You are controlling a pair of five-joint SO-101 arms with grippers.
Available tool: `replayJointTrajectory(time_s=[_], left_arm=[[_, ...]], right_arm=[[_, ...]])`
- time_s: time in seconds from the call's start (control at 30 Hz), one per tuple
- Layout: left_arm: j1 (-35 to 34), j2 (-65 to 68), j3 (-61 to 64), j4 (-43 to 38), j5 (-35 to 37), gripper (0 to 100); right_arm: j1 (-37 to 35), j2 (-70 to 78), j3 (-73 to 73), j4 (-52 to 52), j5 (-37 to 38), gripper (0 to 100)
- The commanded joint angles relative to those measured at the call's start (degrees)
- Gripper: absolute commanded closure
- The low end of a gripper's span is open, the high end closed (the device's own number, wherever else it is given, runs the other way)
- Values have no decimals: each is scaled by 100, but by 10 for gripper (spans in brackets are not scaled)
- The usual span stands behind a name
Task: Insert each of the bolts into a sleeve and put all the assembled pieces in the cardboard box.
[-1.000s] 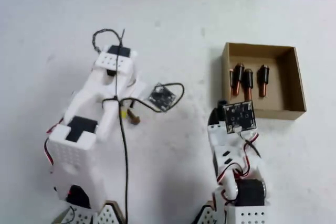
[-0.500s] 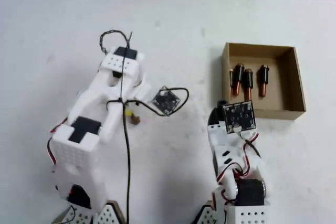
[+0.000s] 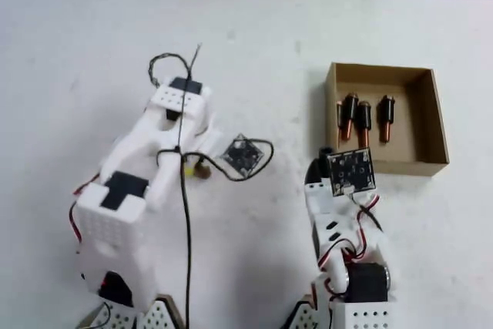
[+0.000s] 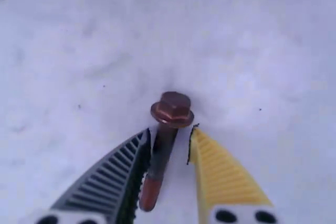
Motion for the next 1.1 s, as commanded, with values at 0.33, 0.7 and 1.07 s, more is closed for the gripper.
replayJointTrajectory(time_s=[0.33,0.7,1.07], left_arm=[[-101,-92,141,-114,-62,849],[-101,-92,123,-105,-18,978],[-119,-145,114,-114,2426,977]], right_arm=[[48,-75,-44,-127,70,981],[48,-75,-44,-127,79,981],[48,-75,-44,-119,88,981]])
